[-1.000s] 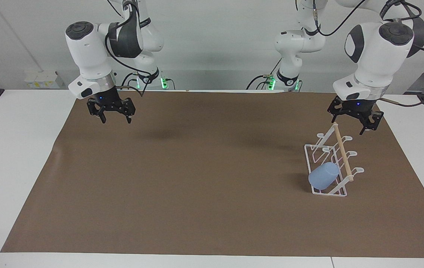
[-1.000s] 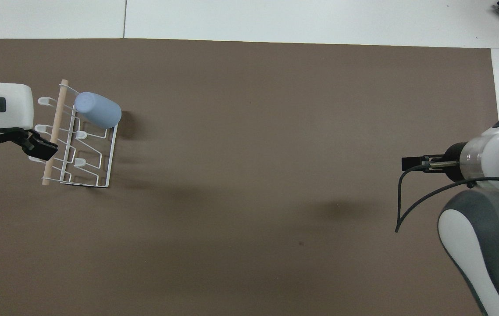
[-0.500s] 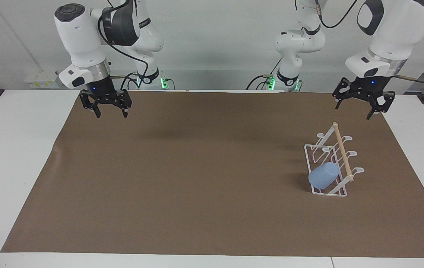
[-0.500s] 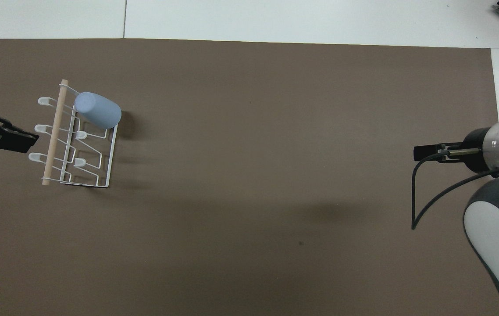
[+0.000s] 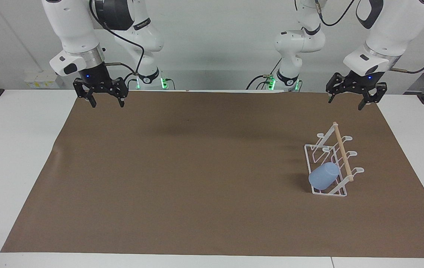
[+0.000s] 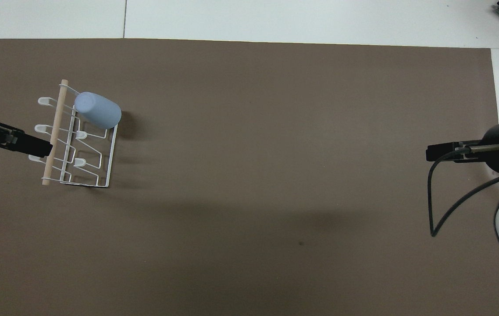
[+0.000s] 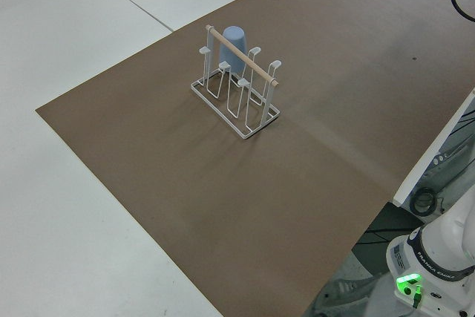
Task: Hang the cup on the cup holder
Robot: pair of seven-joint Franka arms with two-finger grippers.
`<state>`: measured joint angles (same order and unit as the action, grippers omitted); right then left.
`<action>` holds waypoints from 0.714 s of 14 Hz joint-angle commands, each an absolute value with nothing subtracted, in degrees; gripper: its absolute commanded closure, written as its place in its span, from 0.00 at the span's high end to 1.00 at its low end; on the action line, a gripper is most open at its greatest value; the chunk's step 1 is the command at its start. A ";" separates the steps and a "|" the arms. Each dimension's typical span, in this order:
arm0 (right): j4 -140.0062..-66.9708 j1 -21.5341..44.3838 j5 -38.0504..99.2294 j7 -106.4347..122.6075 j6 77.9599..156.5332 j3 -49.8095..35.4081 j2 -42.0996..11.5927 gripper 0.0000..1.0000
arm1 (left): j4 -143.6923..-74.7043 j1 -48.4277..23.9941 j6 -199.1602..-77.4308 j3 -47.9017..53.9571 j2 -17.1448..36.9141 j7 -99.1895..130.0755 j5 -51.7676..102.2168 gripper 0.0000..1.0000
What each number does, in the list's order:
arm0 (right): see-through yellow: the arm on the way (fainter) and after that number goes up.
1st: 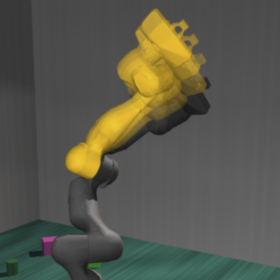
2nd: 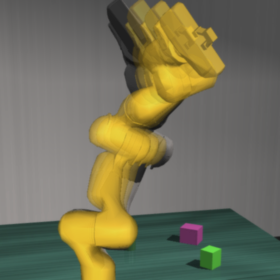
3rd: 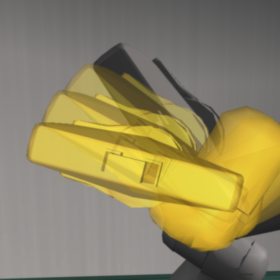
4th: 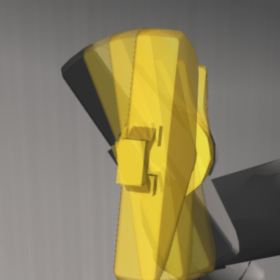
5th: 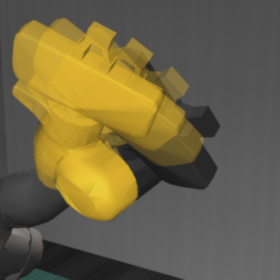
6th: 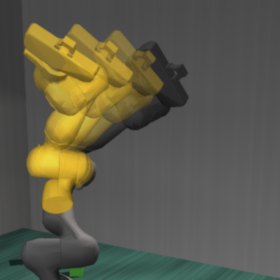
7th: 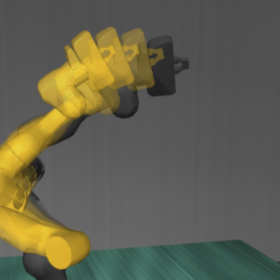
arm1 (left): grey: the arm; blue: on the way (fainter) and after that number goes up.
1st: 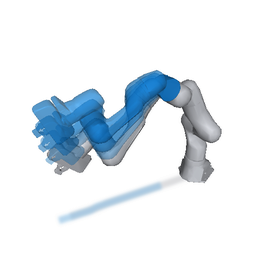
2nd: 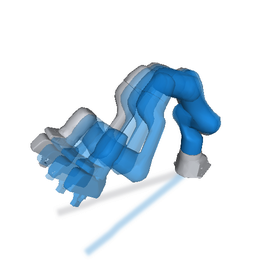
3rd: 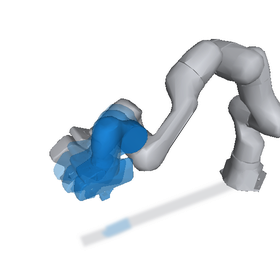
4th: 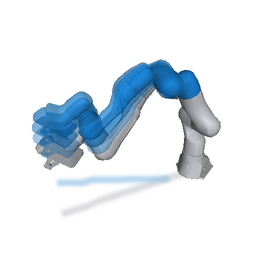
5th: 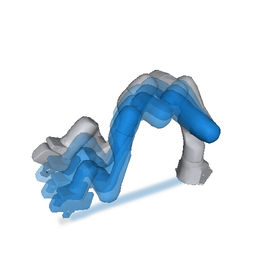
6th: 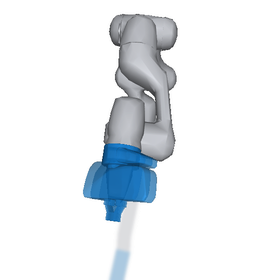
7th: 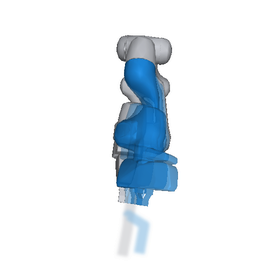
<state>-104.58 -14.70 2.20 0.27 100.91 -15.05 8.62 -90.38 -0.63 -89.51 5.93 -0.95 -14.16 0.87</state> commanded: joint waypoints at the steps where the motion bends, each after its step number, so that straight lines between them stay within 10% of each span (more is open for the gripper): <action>1: -103.45 -15.47 3.43 1.76 97.04 -15.38 10.01 1.00 | -92.02 -0.18 -88.94 5.54 -2.55 -12.13 2.64 1.00; 10: -103.71 -15.82 3.52 1.85 91.85 -15.03 12.48 1.00 | -92.02 -1.92 -89.74 1.59 -2.37 -11.87 2.11 1.00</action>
<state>-103.51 -14.74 2.20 0.27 92.47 -14.92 11.77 -90.44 0.16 -89.33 3.96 -0.96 -12.50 1.46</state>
